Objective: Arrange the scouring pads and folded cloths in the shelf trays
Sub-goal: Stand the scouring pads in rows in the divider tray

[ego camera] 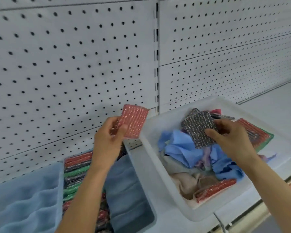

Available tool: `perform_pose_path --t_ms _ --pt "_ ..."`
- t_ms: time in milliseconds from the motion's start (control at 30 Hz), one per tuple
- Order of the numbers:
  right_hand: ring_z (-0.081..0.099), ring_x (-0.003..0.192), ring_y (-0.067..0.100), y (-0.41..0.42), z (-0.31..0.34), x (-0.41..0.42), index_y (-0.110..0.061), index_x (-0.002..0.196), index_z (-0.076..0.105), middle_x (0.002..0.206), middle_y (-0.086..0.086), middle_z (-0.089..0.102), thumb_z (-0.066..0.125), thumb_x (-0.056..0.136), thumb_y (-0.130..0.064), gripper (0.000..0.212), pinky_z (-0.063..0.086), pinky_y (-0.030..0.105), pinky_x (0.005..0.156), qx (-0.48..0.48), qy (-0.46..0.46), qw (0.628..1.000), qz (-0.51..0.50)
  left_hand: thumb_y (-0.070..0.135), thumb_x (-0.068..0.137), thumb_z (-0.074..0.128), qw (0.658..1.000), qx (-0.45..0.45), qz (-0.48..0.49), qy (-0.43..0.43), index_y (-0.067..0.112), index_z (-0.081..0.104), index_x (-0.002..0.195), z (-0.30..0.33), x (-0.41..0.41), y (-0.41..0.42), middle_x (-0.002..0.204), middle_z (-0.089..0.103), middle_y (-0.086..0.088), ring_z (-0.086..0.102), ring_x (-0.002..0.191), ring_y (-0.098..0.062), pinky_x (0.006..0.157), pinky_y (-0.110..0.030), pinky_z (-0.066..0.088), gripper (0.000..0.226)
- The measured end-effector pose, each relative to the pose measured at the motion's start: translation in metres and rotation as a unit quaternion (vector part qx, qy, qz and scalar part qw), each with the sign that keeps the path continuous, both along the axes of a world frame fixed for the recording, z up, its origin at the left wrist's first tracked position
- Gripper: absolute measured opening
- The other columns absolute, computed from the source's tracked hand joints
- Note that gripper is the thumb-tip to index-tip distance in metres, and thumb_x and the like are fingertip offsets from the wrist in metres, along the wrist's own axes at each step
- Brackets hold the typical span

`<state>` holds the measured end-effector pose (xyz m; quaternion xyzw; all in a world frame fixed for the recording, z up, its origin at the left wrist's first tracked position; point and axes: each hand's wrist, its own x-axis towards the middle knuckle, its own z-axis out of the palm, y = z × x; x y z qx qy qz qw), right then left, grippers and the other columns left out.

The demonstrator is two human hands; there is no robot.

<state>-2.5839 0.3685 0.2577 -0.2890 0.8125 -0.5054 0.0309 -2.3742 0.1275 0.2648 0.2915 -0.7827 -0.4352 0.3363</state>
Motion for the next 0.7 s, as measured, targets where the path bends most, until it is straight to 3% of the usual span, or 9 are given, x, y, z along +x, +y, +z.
perform_pose_path --t_ms 100,333,500,700 --pt "0.065 0.079 0.019 -0.019 0.001 0.013 -0.013 0.096 0.067 0.086 0.002 0.071 0.072 0.084 -0.015 0.013 0.053 0.031 0.073 -0.011 -0.005 1.0 0.006 0.024 0.09 0.067 0.993 -0.051 0.045 -0.093 0.022 0.067 0.114 -0.004 0.041 -0.034 0.102 0.069 0.01 0.064 0.09 -0.006 0.086 -0.027 0.05 0.024" --pt "0.058 0.064 -0.008 -0.052 0.006 0.045 -0.016 0.095 0.066 0.082 -0.01 0.068 0.071 0.084 -0.009 0.014 0.043 0.003 0.061 -0.026 0.008 0.998 0.054 0.032 0.088 0.069 0.942 -0.163 0.022 -0.293 0.036 0.069 0.114 -0.02 0.06 -0.055 0.118 0.067 0.01 0.061 0.105 -0.014 0.087 -0.031 0.048 0.026" --pt "0.057 0.063 -0.007 -0.057 0.01 0.056 -0.017 0.092 0.066 0.08 -0.01 0.067 0.07 0.084 -0.006 0.013 0.042 0.003 0.062 -0.034 0.024 0.997 0.062 0.035 0.092 0.063 0.912 -0.225 0.033 -0.341 0.038 0.067 0.117 -0.035 0.05 -0.056 0.114 0.067 0.009 0.06 0.103 -0.016 0.082 -0.032 0.05 0.026" --pt "0.06 0.07 0.002 -0.066 0.011 0.064 -0.022 0.093 0.066 0.085 -0.01 0.07 0.07 0.085 -0.013 0.013 0.044 0.005 0.064 -0.036 0.011 0.997 0.066 0.035 0.095 0.059 0.889 -0.271 0.044 -0.368 0.035 0.064 0.122 -0.054 0.042 -0.054 0.116 0.062 0.008 0.059 0.104 -0.013 0.068 -0.025 0.04 0.027"
